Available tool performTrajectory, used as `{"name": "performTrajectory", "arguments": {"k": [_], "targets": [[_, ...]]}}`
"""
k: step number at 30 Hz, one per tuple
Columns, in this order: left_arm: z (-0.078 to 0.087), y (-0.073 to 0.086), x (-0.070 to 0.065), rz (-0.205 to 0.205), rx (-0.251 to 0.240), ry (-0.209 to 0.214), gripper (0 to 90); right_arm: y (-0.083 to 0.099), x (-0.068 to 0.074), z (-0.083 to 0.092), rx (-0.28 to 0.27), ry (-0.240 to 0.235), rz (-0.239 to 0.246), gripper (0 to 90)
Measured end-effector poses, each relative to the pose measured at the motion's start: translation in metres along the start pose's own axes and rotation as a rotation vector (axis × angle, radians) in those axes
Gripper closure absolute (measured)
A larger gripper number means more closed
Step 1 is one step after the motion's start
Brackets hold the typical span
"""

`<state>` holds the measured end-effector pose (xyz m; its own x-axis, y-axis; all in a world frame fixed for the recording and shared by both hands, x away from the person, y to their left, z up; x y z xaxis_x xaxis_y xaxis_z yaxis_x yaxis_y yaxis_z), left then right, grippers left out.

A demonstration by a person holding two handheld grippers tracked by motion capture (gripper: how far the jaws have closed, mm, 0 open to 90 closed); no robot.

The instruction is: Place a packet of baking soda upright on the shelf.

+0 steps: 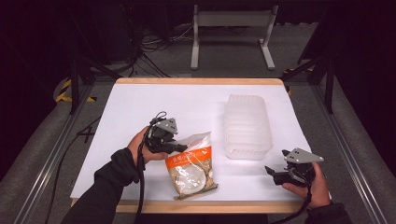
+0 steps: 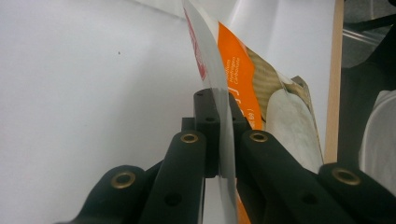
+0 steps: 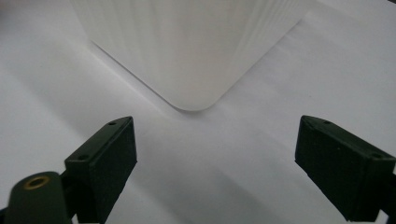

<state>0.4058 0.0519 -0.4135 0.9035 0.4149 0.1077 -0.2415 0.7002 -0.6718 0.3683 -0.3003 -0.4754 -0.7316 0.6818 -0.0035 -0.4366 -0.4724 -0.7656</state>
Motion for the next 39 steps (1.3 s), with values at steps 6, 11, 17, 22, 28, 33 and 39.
{"name": "performTrajectory", "arguments": {"k": [6, 11, 17, 22, 28, 33, 39], "targets": [[0.010, -0.005, -0.010, -0.009, -0.056, -0.028, 89.9, 0.000, 0.000, 0.001, 0.000, 0.003, 0.001, 13.3], [0.017, -0.010, -0.017, -0.014, -0.110, -0.051, 89.9, 0.000, -0.001, 0.002, -0.002, 0.006, -0.002, 13.3], [0.026, -0.018, -0.026, -0.025, -0.166, -0.073, 89.9, 0.000, -0.002, 0.004, -0.011, 0.012, -0.010, 13.3], [0.034, -0.028, -0.031, -0.039, -0.207, -0.100, 90.0, -0.001, -0.003, 0.004, -0.021, 0.012, -0.015, 13.3], [0.037, -0.036, -0.029, -0.035, -0.225, -0.126, 90.0, -0.001, -0.004, 0.004, -0.024, 0.011, -0.014, 13.3], [0.038, -0.044, -0.021, -0.019, -0.240, -0.145, 89.9, 0.000, -0.005, 0.005, -0.027, 0.015, -0.024, 13.3], [0.040, -0.055, -0.014, -0.003, -0.266, -0.142, 90.0, 0.001, -0.006, 0.005, -0.029, 0.019, -0.026, 13.3]]}}
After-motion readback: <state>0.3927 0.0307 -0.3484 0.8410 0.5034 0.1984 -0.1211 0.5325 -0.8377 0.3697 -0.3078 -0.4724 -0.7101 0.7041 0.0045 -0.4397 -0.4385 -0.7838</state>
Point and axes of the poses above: each handheld gripper's, and its own axes: z roughly backward along the jaws, y roughly out of its underside, x roughly to its left, the point moved 8 cm from there along -z, roughly forward along the jaws, and after that the axes turned 15 degrees about -y, right-handed, at the moved point
